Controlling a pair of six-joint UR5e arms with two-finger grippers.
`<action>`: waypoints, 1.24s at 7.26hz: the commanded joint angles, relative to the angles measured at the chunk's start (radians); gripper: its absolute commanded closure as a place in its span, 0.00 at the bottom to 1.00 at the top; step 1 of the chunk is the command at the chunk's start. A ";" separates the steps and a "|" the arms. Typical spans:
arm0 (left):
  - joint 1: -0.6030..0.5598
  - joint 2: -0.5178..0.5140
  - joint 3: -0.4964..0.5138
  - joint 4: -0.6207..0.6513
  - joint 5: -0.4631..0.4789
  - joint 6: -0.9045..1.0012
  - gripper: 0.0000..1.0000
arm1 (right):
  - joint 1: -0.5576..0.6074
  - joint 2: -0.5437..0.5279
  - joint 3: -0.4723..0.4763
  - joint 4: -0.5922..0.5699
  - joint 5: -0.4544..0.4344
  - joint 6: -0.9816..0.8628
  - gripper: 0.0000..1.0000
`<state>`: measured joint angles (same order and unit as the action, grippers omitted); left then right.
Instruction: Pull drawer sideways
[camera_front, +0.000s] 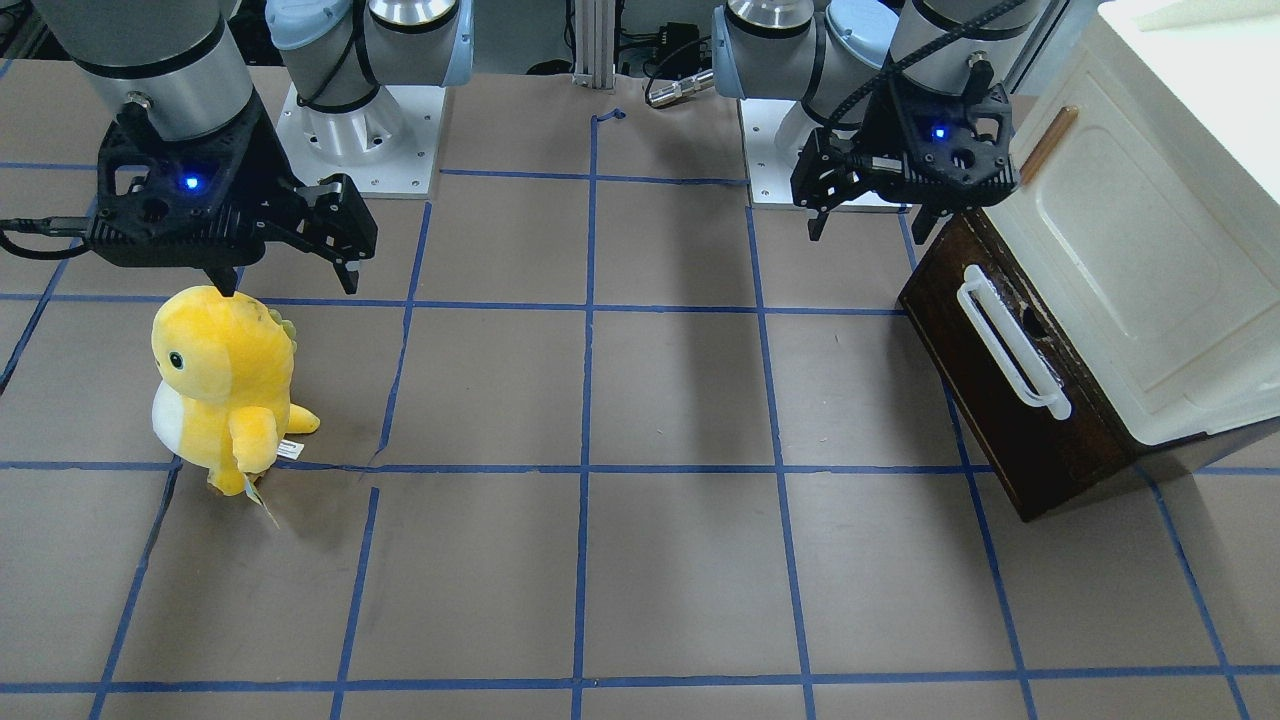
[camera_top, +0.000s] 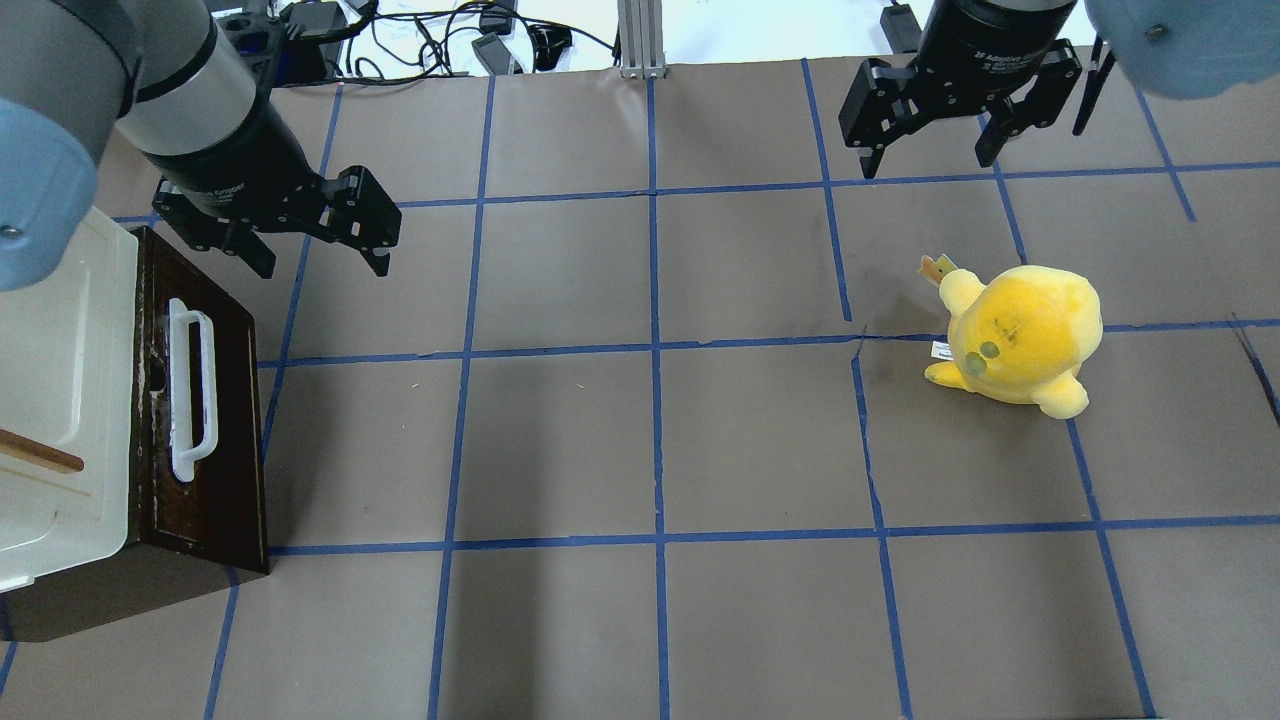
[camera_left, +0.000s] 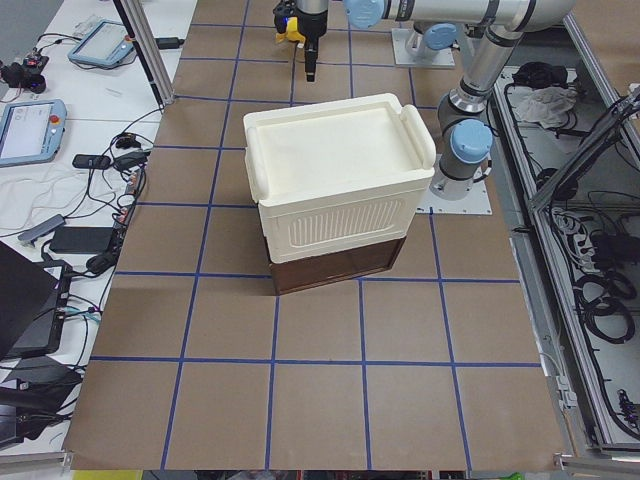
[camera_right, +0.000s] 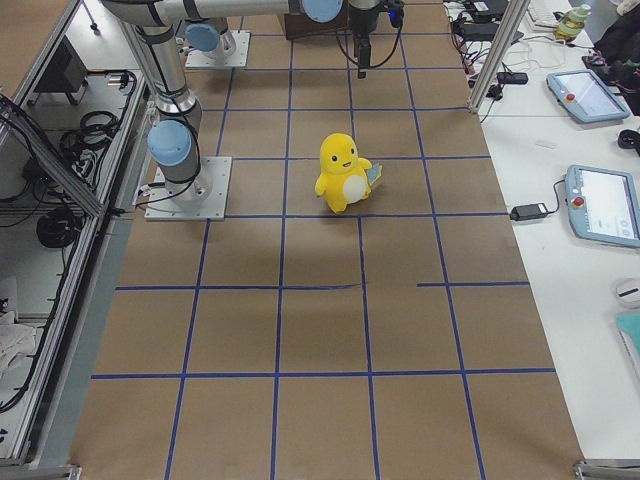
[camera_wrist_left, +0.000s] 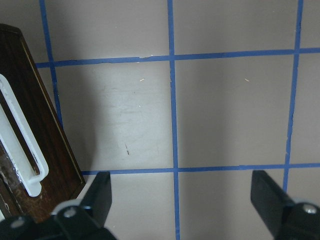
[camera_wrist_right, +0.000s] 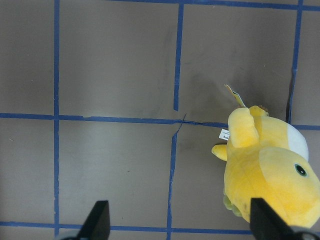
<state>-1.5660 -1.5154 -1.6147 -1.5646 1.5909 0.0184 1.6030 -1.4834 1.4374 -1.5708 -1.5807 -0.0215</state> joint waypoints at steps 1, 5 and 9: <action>0.004 -0.003 -0.004 0.003 0.006 0.000 0.00 | 0.000 0.000 0.000 0.000 0.001 0.000 0.00; 0.014 0.001 0.009 -0.002 0.012 0.000 0.00 | 0.000 0.000 0.000 0.000 -0.001 0.000 0.00; 0.012 -0.003 -0.007 -0.014 0.014 -0.002 0.00 | 0.000 0.000 0.000 0.000 -0.001 0.000 0.00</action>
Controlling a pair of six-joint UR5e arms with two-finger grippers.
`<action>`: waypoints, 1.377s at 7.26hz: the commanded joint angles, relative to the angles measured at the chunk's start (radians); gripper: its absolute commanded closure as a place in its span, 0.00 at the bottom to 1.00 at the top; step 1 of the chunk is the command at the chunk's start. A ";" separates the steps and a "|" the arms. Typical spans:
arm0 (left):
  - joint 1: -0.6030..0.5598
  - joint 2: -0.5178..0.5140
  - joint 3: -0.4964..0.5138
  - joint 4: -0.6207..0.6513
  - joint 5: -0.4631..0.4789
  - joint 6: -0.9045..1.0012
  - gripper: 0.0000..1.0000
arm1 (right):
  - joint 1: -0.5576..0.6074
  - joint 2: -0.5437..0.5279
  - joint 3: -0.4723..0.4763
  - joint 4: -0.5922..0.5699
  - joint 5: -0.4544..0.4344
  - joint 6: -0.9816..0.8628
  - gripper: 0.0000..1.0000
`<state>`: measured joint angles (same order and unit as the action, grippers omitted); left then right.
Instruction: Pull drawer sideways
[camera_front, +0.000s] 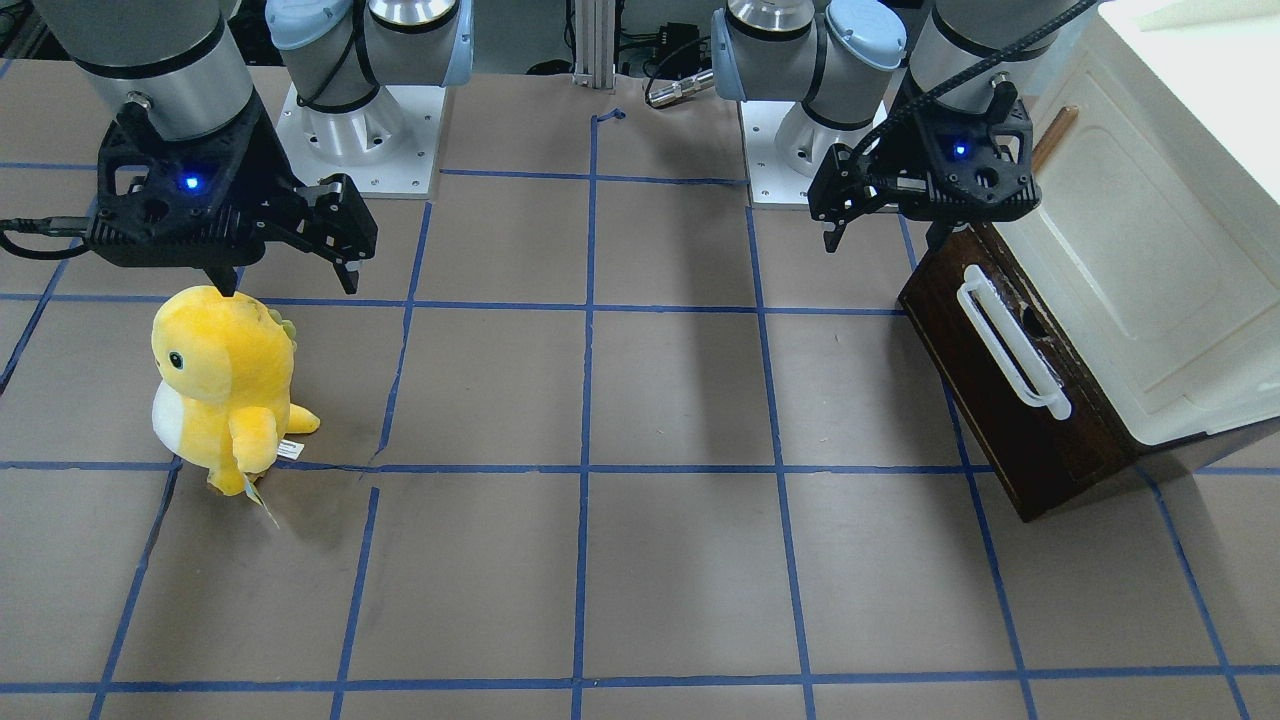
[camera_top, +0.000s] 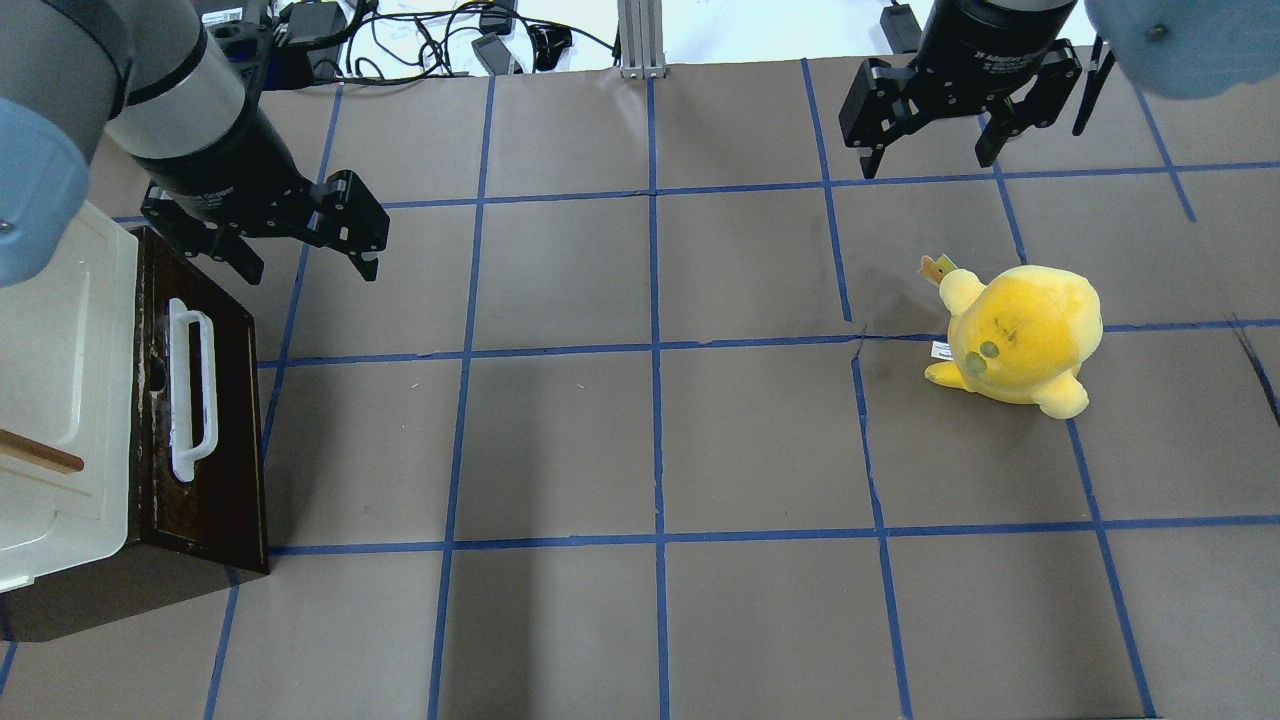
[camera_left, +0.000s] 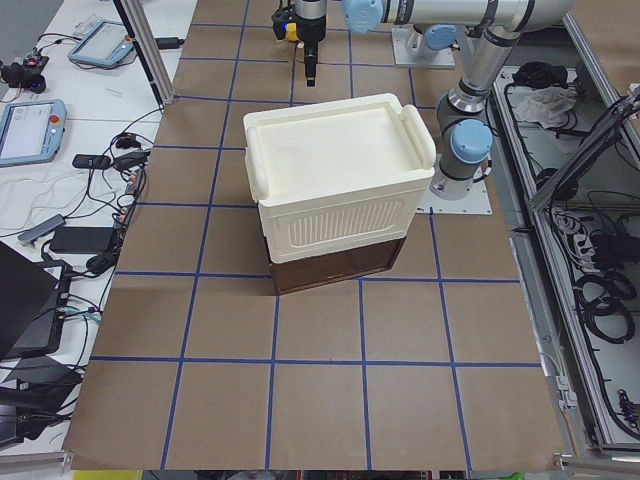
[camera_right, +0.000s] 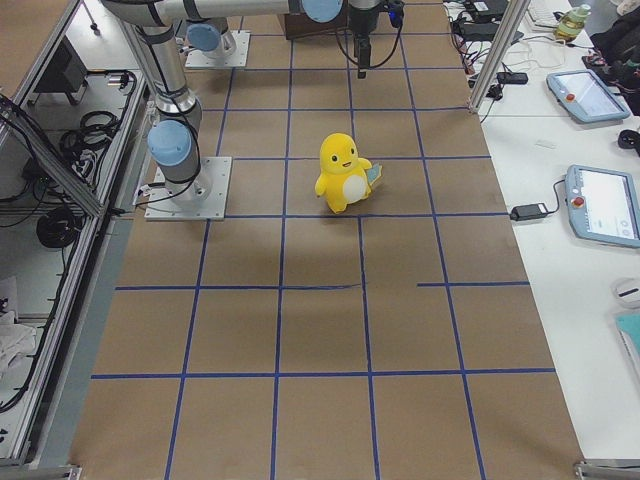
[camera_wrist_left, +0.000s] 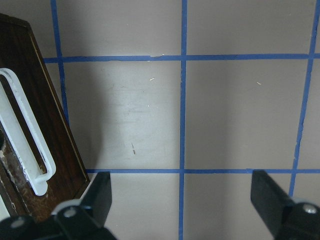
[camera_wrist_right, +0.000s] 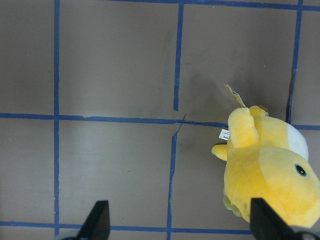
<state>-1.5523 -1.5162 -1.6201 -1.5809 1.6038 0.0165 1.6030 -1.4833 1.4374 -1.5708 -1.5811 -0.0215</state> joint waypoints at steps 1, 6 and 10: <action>-0.002 -0.010 -0.004 0.007 0.027 -0.004 0.00 | 0.000 0.000 0.000 0.000 0.001 0.000 0.00; -0.009 -0.146 -0.044 0.084 0.225 -0.081 0.00 | 0.000 0.000 0.000 0.000 0.000 0.000 0.00; -0.049 -0.294 -0.047 0.119 0.426 -0.289 0.00 | 0.000 0.000 0.000 0.000 0.000 0.000 0.00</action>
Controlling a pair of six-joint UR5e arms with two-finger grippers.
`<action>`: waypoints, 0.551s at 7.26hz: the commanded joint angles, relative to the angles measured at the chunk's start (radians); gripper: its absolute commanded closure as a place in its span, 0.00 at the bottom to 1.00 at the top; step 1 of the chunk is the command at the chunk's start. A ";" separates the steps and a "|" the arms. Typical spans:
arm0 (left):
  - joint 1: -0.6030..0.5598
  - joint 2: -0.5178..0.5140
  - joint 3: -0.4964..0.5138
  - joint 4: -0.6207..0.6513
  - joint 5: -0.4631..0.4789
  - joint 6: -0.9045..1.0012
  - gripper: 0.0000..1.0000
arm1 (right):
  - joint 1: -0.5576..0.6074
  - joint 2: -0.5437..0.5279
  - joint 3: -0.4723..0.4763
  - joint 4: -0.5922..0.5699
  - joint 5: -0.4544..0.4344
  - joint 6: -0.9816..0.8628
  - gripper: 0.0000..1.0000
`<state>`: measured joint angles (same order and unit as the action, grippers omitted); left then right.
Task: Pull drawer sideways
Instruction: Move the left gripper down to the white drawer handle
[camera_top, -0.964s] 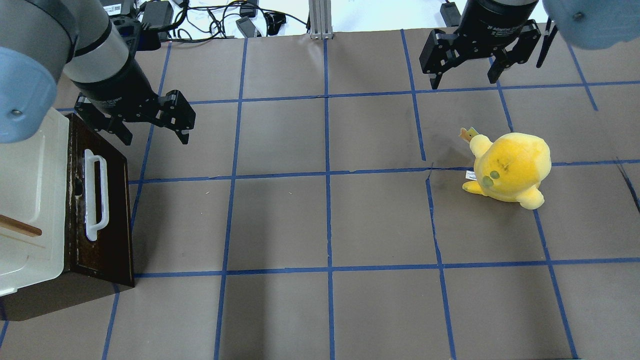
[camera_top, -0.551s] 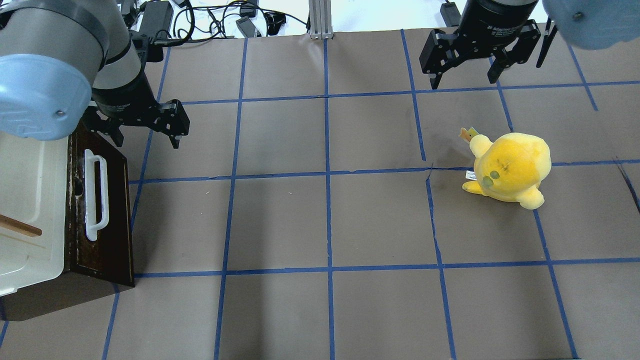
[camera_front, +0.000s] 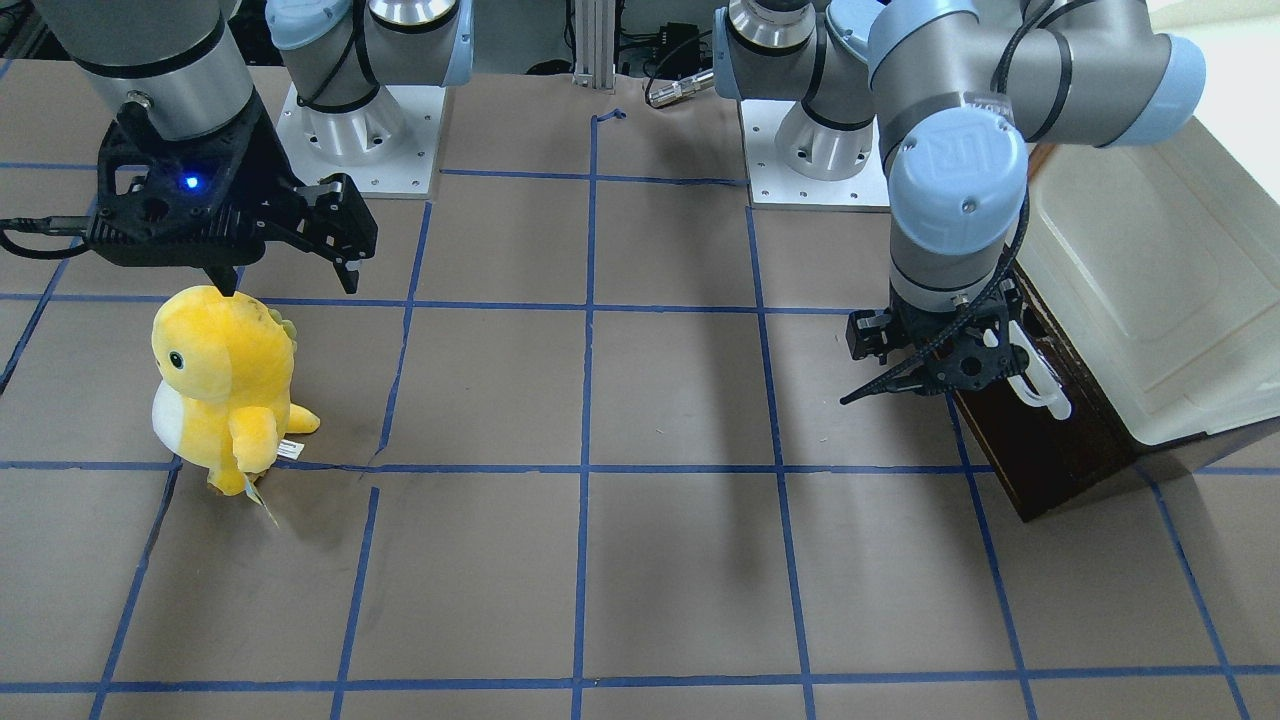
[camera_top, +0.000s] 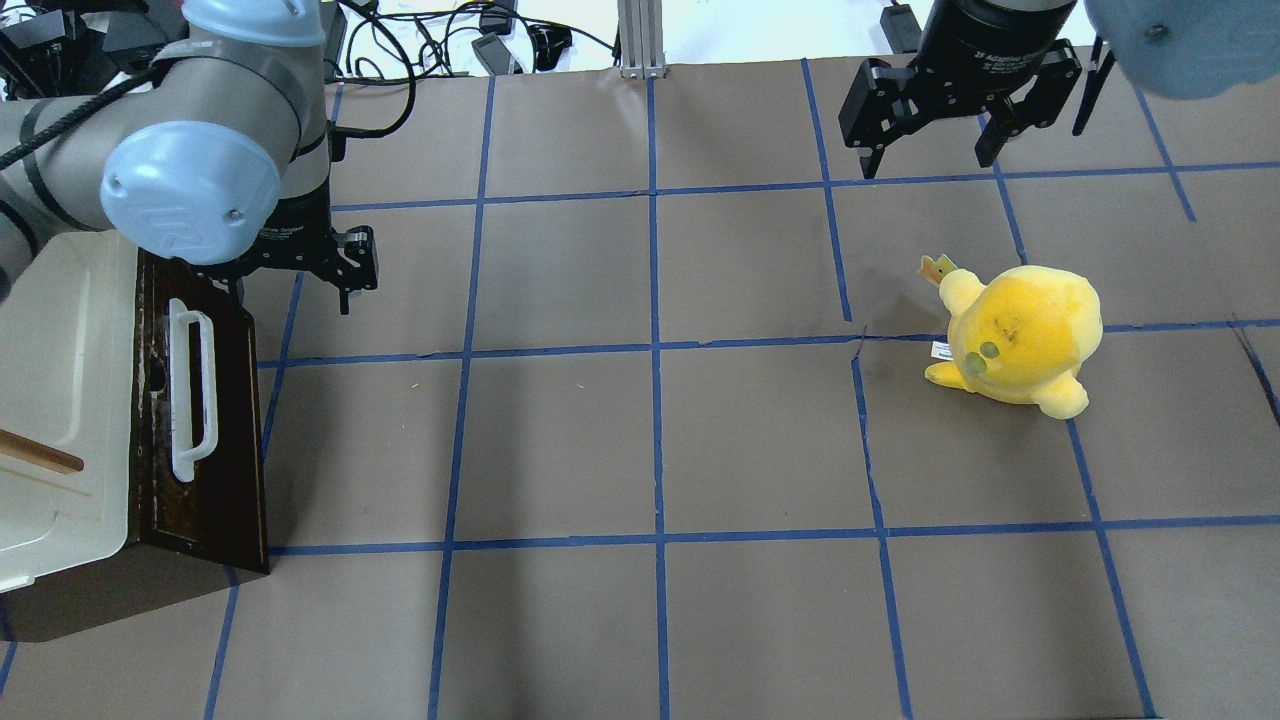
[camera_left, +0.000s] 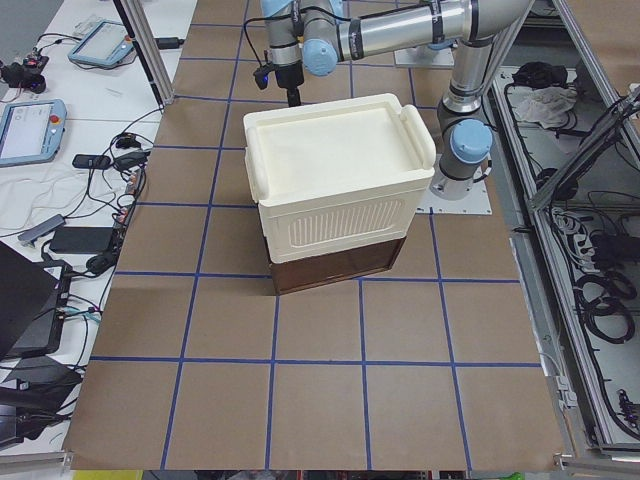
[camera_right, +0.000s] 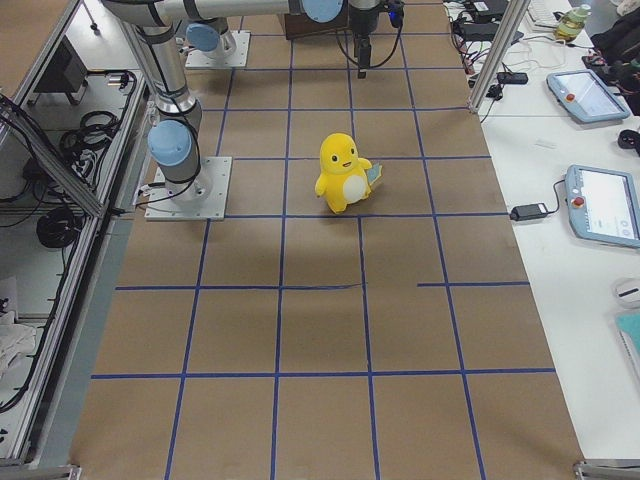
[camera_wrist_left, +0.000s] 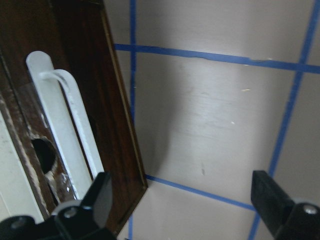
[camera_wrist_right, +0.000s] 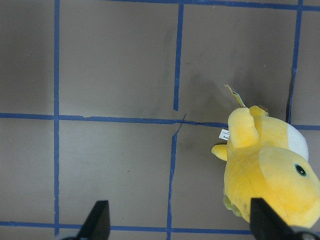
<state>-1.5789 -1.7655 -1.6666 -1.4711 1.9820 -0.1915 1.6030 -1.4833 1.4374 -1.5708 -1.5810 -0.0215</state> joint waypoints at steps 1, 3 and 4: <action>-0.027 -0.087 -0.001 0.011 0.119 -0.101 0.00 | 0.000 0.000 0.000 0.000 0.001 0.000 0.00; -0.029 -0.133 -0.002 0.005 0.288 -0.103 0.00 | 0.000 0.000 0.000 0.000 0.001 0.000 0.00; -0.029 -0.155 -0.002 0.003 0.338 -0.103 0.00 | 0.000 0.000 0.000 0.000 0.000 0.000 0.00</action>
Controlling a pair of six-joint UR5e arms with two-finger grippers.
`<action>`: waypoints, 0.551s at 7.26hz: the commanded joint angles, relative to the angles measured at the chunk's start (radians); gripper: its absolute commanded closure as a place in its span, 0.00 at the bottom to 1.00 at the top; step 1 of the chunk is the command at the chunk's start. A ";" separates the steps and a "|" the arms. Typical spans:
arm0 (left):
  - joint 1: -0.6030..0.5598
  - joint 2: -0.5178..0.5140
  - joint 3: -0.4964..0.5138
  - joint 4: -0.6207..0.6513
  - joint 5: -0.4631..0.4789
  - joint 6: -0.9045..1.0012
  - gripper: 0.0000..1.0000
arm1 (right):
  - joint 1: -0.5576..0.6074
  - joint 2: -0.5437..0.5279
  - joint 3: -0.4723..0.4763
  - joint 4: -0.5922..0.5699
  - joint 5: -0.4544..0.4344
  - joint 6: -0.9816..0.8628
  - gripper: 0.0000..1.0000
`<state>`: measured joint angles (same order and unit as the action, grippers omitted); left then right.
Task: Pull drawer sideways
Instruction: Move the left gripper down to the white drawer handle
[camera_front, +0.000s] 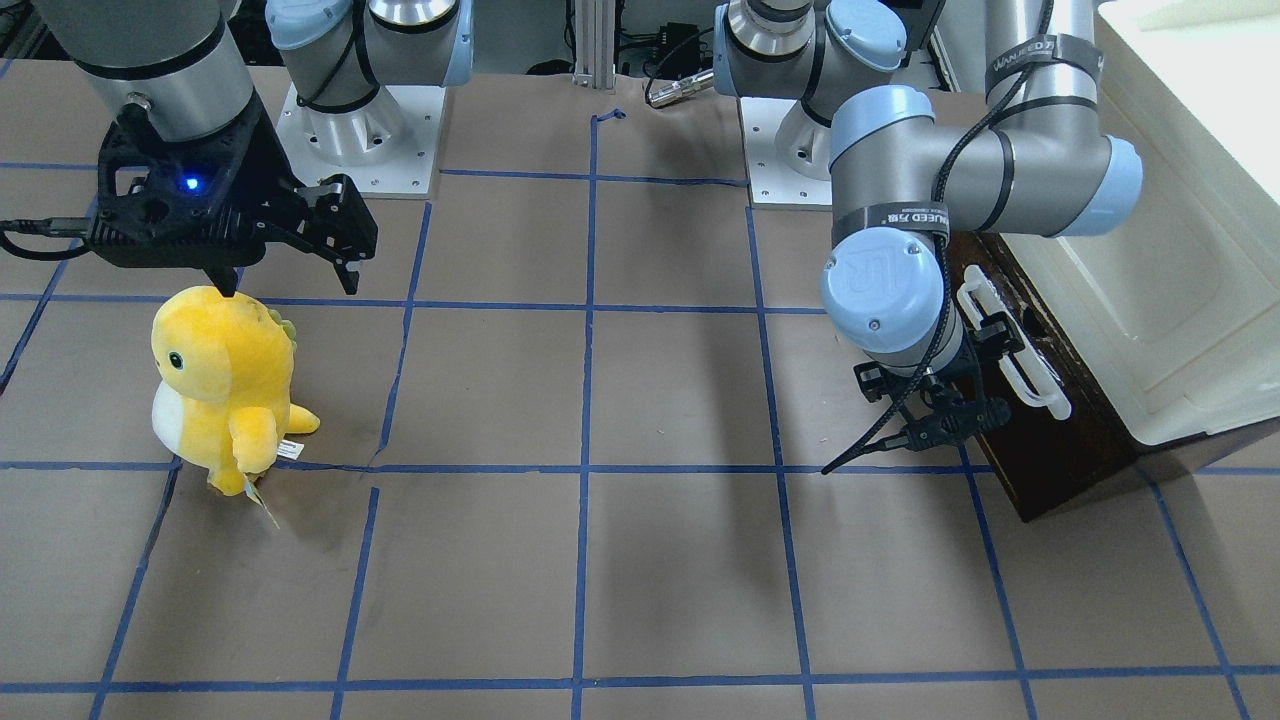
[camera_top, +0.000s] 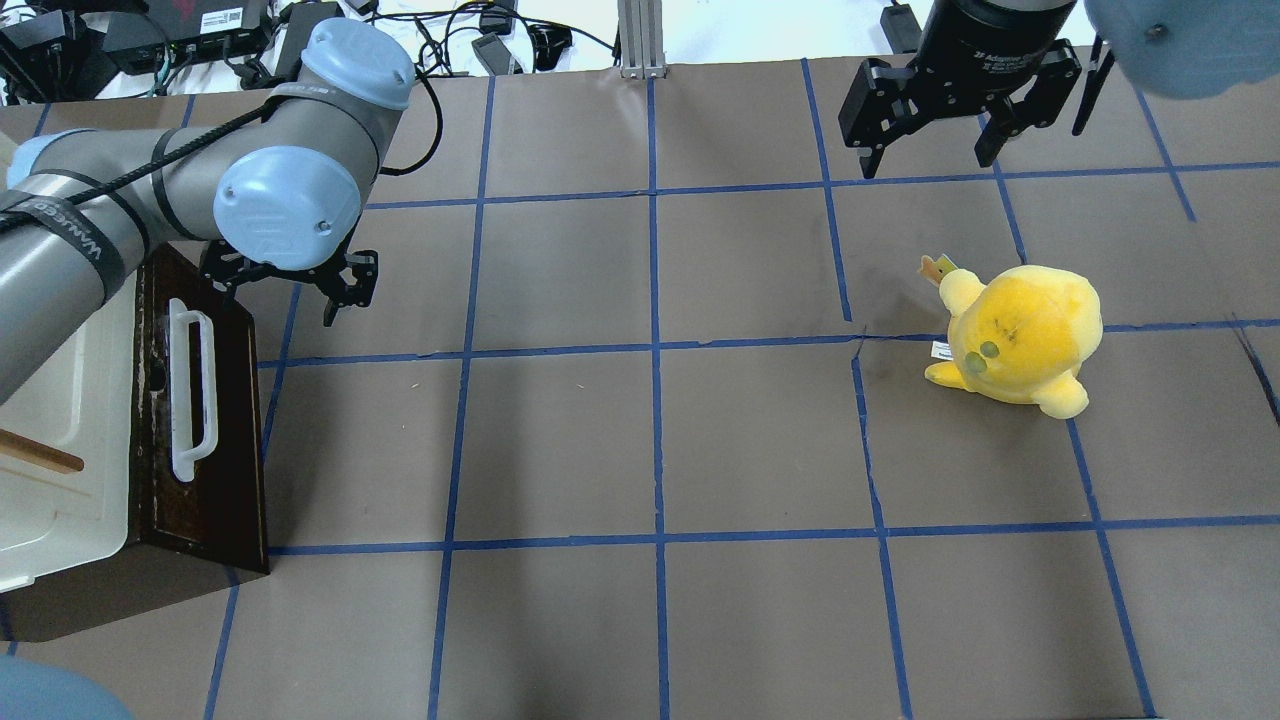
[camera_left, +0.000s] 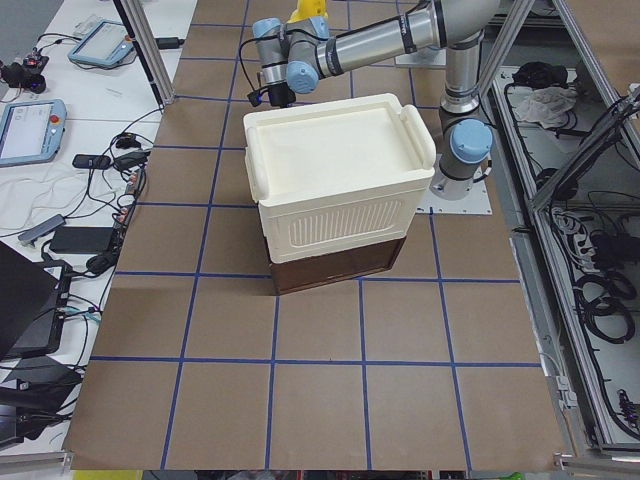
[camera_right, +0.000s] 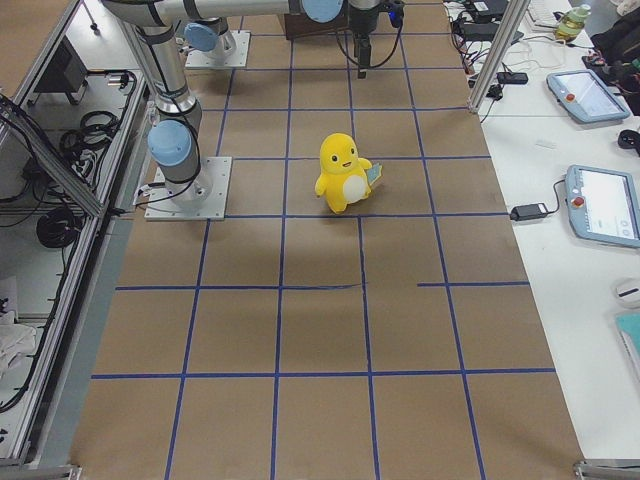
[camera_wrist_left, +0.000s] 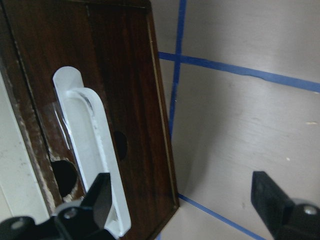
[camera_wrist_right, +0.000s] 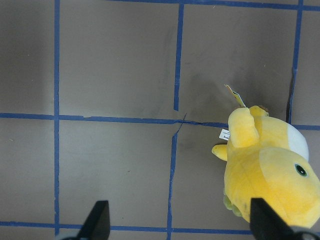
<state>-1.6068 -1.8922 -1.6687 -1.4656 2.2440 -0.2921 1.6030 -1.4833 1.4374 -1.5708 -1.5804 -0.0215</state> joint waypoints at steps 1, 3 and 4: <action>-0.001 -0.033 -0.003 -0.002 0.083 0.010 0.00 | 0.000 0.000 0.000 0.000 -0.001 0.000 0.00; 0.001 -0.060 -0.005 -0.001 0.176 -0.008 0.00 | 0.000 0.000 0.000 0.000 -0.001 0.000 0.00; 0.002 -0.065 -0.005 -0.004 0.178 -0.040 0.00 | 0.000 0.000 0.000 0.000 -0.001 0.000 0.00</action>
<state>-1.6062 -1.9465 -1.6731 -1.4676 2.3959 -0.3048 1.6030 -1.4834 1.4373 -1.5708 -1.5812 -0.0215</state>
